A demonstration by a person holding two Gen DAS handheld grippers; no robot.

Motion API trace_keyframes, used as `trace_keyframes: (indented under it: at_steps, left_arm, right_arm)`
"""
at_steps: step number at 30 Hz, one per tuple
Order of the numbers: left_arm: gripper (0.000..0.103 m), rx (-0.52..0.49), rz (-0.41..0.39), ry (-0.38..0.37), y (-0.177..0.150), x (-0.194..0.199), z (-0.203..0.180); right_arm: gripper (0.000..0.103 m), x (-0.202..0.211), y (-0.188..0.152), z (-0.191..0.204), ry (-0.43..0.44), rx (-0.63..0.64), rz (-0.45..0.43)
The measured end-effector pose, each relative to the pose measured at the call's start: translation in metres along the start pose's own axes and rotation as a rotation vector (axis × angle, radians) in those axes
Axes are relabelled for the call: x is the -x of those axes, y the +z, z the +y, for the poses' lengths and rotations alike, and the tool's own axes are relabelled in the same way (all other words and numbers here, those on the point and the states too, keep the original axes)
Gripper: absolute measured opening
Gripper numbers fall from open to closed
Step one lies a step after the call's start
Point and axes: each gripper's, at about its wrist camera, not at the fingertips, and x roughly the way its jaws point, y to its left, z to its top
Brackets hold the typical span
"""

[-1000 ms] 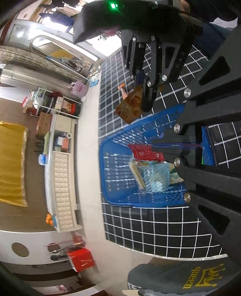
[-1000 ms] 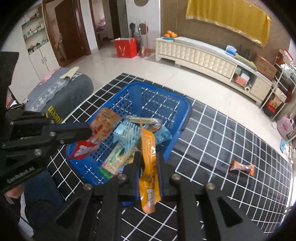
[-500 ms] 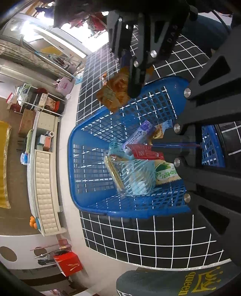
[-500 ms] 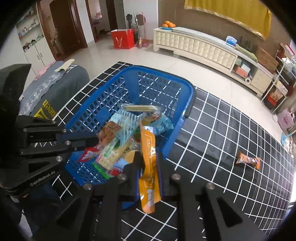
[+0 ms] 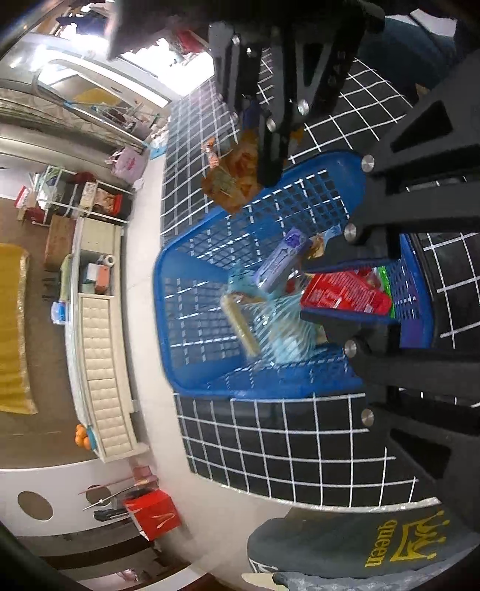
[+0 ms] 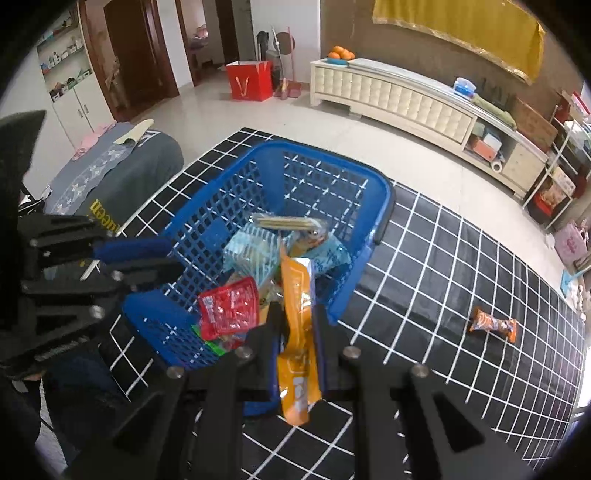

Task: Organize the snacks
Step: 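Open the left tool to drop the red packet into the basket, then open the right tool to drop the orange pouch into the basket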

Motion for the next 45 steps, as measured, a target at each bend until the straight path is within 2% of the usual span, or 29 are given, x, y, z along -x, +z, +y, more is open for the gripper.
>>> trace_keyframes:
  at_steps: [4, 9, 12, 20, 28, 29, 31, 32, 33, 35, 39, 42, 45]
  left_arm:
    - [0.025, 0.022, -0.021, 0.025, 0.005, 0.008, 0.016]
    - [0.026, 0.054, -0.016, 0.036, 0.008, 0.004, 0.038]
    - [0.03, 0.066, -0.008, 0.044, 0.007, -0.002, 0.05]
    - [0.03, 0.085, -0.008, 0.027, 0.01, -0.015, 0.067]
    - [0.03, 0.109, -0.006, 0.024, 0.013, -0.023, 0.078]
    - [0.03, 0.11, -0.004, 0.024, 0.012, -0.023, 0.078]
    - [0.03, 0.118, -0.001, 0.025, 0.011, -0.023, 0.079]
    - [0.03, 0.121, 0.0, 0.026, 0.01, -0.023, 0.08]
    - [0.03, 0.127, 0.003, 0.028, 0.009, -0.022, 0.08]
    - [0.03, 0.129, 0.006, 0.032, 0.008, -0.019, 0.077]
    - [0.03, 0.108, -0.006, 0.039, 0.007, -0.005, 0.069]
    - [0.041, 0.108, -0.022, 0.036, 0.009, 0.004, 0.064]
    - [0.041, 0.096, -0.039, 0.032, 0.013, 0.013, 0.053]
  right_arm:
    - [0.019, -0.011, 0.012, 0.006, -0.001, 0.008, 0.026]
    - [0.019, -0.024, 0.029, 0.015, 0.0, 0.019, 0.036]
    - [0.019, -0.038, 0.033, 0.018, -0.001, 0.02, 0.062]
    - [0.019, -0.086, 0.041, 0.018, -0.042, -0.015, 0.164]
    - [0.021, -0.101, 0.044, 0.021, -0.081, 0.008, 0.194]
    - [0.022, -0.102, 0.044, 0.02, -0.085, 0.01, 0.201]
    - [0.033, -0.103, 0.044, 0.021, -0.091, 0.008, 0.2]
    - [0.041, -0.103, 0.044, 0.021, -0.094, 0.008, 0.198]
    - [0.057, -0.1, 0.044, 0.022, -0.09, 0.012, 0.187]
    - [0.068, -0.094, 0.044, 0.023, -0.081, 0.002, 0.165]
    - [0.069, -0.073, 0.043, 0.017, -0.055, -0.038, 0.127]
    - [0.069, -0.055, 0.04, 0.01, -0.042, -0.068, 0.106]
    - [0.07, -0.034, 0.032, 0.001, -0.066, -0.074, 0.081]
